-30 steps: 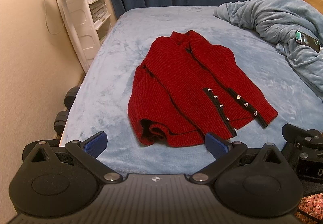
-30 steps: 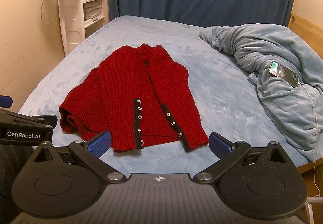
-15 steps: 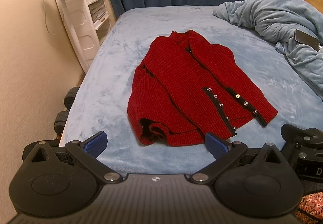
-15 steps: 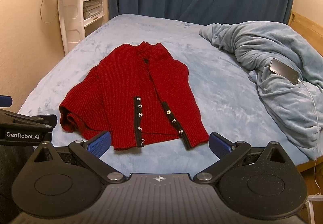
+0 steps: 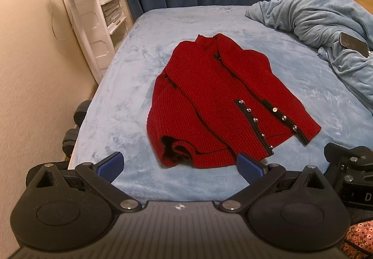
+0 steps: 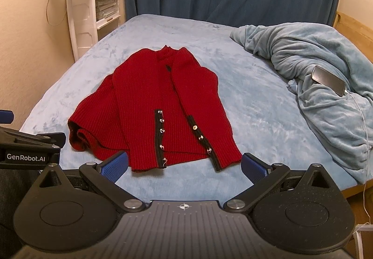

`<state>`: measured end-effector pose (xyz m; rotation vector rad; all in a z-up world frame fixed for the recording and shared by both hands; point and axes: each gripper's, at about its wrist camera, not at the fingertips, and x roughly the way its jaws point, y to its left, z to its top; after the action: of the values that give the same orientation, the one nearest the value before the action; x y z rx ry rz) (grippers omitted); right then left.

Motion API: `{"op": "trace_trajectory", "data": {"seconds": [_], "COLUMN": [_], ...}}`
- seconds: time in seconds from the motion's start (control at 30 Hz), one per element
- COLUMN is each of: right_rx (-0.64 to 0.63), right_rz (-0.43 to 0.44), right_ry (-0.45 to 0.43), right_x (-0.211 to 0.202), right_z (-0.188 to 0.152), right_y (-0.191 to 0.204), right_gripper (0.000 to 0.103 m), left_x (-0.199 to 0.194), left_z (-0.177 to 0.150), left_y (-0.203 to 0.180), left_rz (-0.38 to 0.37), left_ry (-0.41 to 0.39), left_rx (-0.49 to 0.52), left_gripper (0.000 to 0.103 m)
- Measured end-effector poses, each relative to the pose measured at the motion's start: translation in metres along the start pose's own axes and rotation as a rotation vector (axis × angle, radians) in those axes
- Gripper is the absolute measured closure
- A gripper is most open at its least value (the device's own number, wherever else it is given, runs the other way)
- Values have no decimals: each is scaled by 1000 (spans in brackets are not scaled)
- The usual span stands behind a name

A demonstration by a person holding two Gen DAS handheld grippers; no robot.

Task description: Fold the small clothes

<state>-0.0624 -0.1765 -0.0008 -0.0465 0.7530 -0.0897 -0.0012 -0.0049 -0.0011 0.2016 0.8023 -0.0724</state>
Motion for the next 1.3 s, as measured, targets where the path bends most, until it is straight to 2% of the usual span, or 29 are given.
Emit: {"op": "trace_trajectory", "data": {"seconds": [0.63,0.83,0.97,1.07,1.17,1.3], "right_rx": [1,54,140,138,88,29], "right_rz": [2,-53,-90,-88,-21,62], "right_ry": [2,-56,-47,1,88,218], "right_x": [5,25,71,130,196,284], "right_z": [-2,11,26,35,48,61], "right_y": [2,-28,-65,-83,-81,-60], "right_gripper": [1,1,1,1,1,2], "left_x": [8,30,58,80,100,129], "left_z": [-5,13,35,52,61,64], "left_y": [-1,8,6,0,-2,0], "left_rz": [2,-10,-26,-37,-30,6], "left_ry": [16,63,96,123,155,233], "left_rx": [5,-51,-80,-85,-86,-93], "left_gripper": [0,0,0,0,0,0]}}
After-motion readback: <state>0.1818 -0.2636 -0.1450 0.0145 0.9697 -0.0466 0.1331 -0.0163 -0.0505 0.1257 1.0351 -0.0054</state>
